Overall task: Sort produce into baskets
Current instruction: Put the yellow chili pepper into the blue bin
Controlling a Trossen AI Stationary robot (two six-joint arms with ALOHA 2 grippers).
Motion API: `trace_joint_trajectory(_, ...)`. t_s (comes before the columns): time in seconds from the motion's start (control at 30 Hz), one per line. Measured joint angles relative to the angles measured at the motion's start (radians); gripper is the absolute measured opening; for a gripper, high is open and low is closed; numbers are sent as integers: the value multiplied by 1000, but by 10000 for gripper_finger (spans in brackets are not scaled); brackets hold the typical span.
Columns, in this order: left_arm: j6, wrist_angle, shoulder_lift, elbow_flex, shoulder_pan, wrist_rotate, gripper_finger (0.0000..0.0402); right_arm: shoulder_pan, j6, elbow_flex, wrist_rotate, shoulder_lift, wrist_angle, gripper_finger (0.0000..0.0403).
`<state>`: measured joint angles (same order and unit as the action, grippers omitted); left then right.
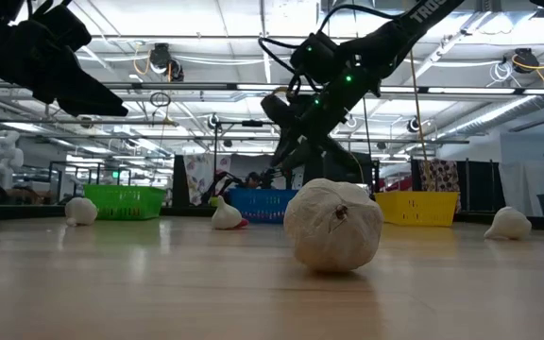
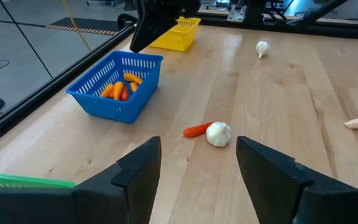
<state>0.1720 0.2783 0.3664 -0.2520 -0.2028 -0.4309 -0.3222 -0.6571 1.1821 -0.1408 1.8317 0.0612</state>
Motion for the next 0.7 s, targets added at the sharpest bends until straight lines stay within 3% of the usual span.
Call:
trace_joint_trajectory(0.13, -2, 0, 0, 0, 0, 0, 217, 10, -1, 54, 97, 0, 15, 96)
trace_joint_trajectory(0.3, 2, 0, 0, 0, 0, 0, 217, 85, 17, 138, 114, -1, 39, 96)
trace_joint_trajectory(0.7, 57, 0, 0, 0, 0, 1, 217, 438, 352, 229, 77, 9, -76, 96)
